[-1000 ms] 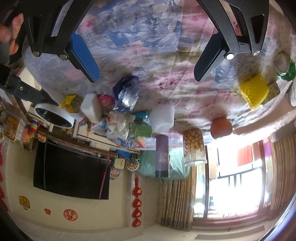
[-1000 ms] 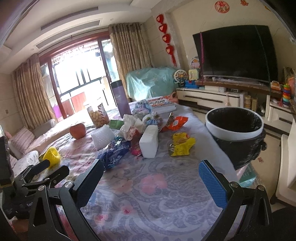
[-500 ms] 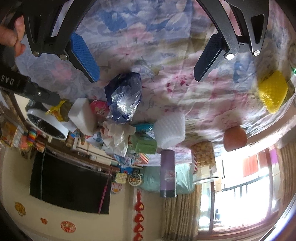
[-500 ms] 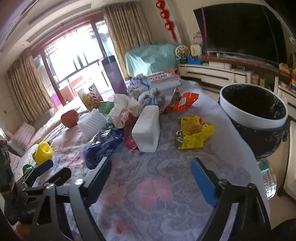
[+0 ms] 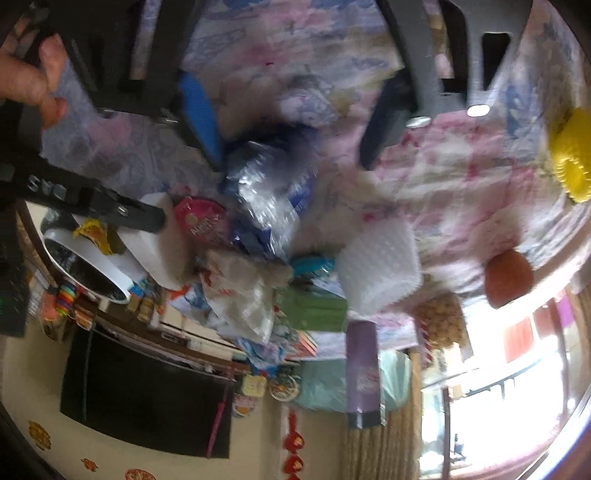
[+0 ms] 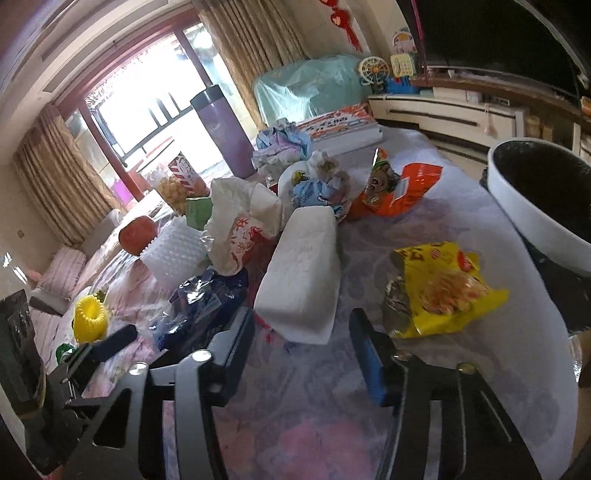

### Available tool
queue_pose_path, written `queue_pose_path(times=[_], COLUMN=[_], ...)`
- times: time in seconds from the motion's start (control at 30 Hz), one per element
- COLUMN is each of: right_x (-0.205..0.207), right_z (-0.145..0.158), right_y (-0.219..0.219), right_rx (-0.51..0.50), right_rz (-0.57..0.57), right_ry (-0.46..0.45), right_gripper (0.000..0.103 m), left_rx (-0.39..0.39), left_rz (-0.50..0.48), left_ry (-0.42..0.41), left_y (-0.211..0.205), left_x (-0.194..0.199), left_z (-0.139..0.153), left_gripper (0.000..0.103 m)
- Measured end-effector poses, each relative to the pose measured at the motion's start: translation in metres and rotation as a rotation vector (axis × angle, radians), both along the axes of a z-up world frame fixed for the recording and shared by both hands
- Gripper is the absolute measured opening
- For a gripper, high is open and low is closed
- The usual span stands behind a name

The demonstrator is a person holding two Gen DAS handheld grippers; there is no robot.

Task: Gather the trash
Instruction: 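Grasp the clear plastic bag with the left tool while the right tool grasps the white foam block, then carry the plastic bag and foam block over the trash bin with both tools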

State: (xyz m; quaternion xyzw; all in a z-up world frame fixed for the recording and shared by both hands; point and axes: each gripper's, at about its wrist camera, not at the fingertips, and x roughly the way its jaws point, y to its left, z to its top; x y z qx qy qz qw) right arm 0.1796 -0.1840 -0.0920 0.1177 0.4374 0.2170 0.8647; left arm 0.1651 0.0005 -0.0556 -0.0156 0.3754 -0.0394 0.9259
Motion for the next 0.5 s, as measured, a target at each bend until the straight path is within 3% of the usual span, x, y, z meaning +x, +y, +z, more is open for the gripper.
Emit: queue_pose_path(times=[0.03, 0.07, 0.13, 0.5], right_x=[0.001, 0.003, 0.0, -0.033], right_z=[-0.001, -0.003, -0.002, 0.02], right_y=[0.002, 0.003, 0.006, -0.015], right_rx=[0.0, 0.0, -0.009, 0.039], right_rz=[0.004, 0.011, 0.018, 0.018], right_ry=[0.002, 0.005, -0.008, -0.052], right_gripper=[0.044, 0.036, 0.035, 0.033], left_rx=[-0.012, -0.022, -0.047, -0.09], left_rz=[-0.016, -0.022, -0.027, -0.032], left_ry=[0.01, 0.011, -0.001, -0.067], left_y=[0.001, 0.002, 0.008, 0.012], left_x=[0.001, 0.001, -0.002, -0.035], left_z=[-0.001, -0.002, 0.001, 0.016], left_gripper=[0.04, 0.039, 0.03, 0.024])
